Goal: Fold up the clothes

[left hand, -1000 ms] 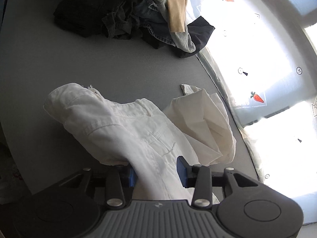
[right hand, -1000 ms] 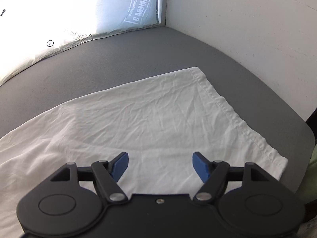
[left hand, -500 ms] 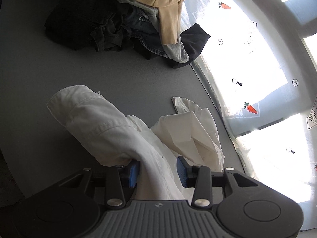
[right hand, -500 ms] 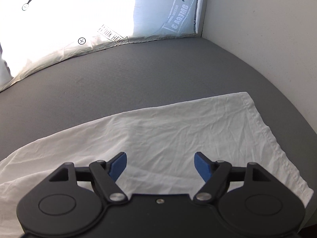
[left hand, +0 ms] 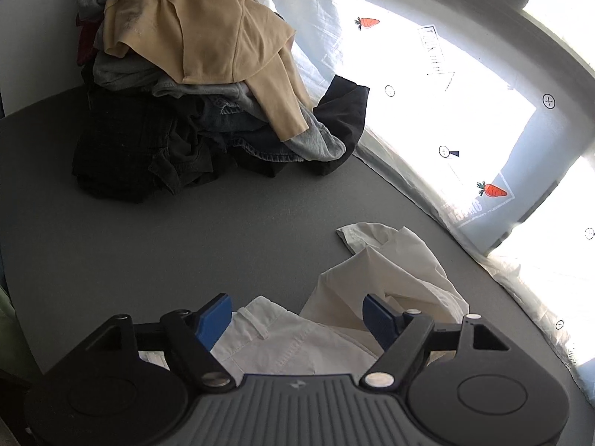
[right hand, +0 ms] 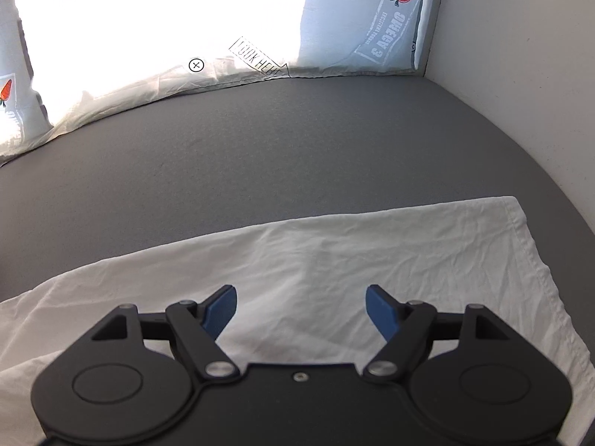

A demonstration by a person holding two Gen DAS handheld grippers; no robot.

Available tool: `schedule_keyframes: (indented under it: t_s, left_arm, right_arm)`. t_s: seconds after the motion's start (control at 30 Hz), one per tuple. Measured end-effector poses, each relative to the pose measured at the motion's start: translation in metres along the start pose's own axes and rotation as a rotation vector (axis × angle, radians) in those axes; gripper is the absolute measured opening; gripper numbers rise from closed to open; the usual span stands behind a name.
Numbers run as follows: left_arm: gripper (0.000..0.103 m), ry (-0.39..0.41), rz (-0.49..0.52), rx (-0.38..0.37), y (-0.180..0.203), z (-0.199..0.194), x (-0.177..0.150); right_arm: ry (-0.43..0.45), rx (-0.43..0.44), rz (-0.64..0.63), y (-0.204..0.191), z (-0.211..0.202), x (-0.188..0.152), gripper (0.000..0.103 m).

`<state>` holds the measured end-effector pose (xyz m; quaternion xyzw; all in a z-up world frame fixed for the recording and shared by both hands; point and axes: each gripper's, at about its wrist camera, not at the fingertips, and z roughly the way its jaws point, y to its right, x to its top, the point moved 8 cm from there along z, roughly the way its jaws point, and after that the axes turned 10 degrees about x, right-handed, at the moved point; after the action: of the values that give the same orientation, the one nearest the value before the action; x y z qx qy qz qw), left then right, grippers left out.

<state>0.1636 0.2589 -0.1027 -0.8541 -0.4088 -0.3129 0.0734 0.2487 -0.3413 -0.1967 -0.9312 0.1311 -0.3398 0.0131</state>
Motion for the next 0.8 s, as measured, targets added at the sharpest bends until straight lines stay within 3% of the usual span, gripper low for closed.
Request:
schedule_keyframes:
  t_s: [0.13,0.27,0.43,0.63,0.8]
  left_arm:
    - [0.078,-0.219,0.091,0.111,0.012,0.064,-0.031]
    - [0.079,-0.301,0.124,0.105,0.024,0.102,-0.037]
    - [0.080,-0.357,0.166,0.161,0.023,0.141,-0.044]
    - [0.096,-0.398,0.186,0.184,0.019,0.176,-0.050]
    - [0.103,-0.416,0.160,0.160,0.017,0.188,-0.048]
  right_arm:
    - [-0.014,0.116,0.016,-0.046,0.017,0.026,0.077]
    - [-0.047,0.197,-0.009,-0.097,0.038,0.054,0.077]
    - [-0.092,0.348,-0.130,-0.184,0.064,0.054,0.076]
    - [-0.132,0.560,-0.357,-0.307,0.091,0.017,0.056]
    - [-0.125,0.671,-0.501,-0.383,0.098,0.001,0.058]
